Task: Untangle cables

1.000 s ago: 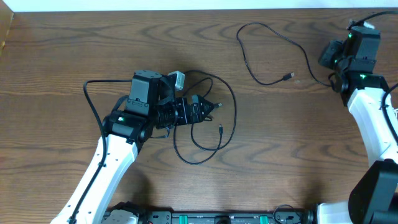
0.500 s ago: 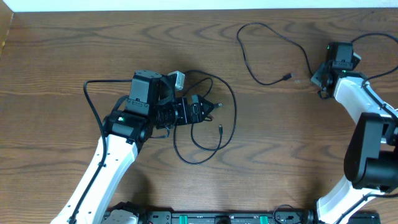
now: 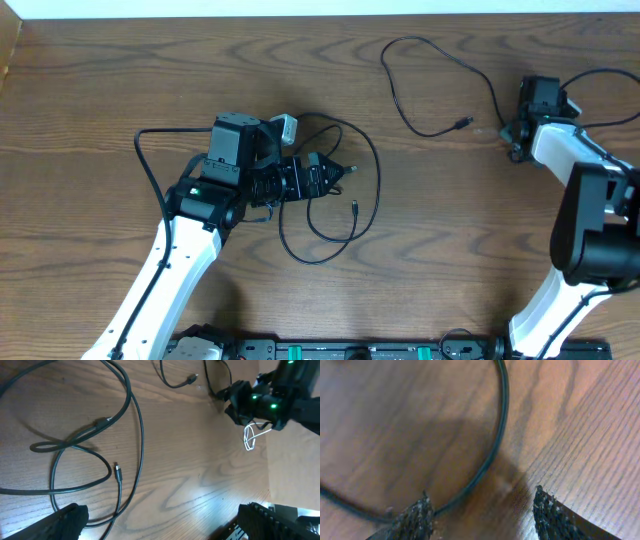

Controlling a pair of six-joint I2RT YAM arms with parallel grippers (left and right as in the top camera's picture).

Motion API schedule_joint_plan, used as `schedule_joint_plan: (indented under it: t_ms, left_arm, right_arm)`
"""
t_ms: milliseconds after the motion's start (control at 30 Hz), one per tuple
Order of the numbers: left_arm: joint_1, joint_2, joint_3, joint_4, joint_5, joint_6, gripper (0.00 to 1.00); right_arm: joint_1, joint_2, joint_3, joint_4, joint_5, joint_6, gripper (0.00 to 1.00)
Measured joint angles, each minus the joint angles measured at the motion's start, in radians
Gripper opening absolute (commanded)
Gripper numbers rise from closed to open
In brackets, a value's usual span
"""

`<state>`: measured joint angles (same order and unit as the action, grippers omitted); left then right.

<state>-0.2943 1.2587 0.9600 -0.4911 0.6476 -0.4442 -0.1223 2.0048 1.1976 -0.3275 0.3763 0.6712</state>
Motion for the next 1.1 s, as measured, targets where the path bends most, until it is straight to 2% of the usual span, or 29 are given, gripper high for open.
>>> schedule_joint_plan:
  t_ms: [267,400,500,733,900,1100]
  left_arm:
    - [0.000,0.000,0.000,0.000,0.000,0.000,1.00]
    - [0.000,0.000,0.000,0.000,0.000,0.000,1.00]
    - [0.000,0.000,0.000,0.000,0.000,0.000,1.00]
    - [0.000,0.000,0.000,0.000,0.000,0.000,1.00]
    - [0.000,0.000,0.000,0.000,0.000,0.000,1.00]
    - [0.000,0.000,0.000,0.000,0.000,0.000,1.00]
  right_arm:
    - [0.001,0.009,0.001,-0.002,0.026,0.089,0.61]
    - [0.001,0.010,0.004,-0.016,0.027,0.142,0.71]
    - [0.001,0.011,0.004,0.003,0.029,0.180,0.72]
    - [0.000,0.018,0.006,0.040,0.026,0.196,0.72]
    - [0.000,0.018,0.018,0.054,0.036,0.195,0.77]
    - [-0.008,0.018,0.027,0.101,0.048,0.194,0.72]
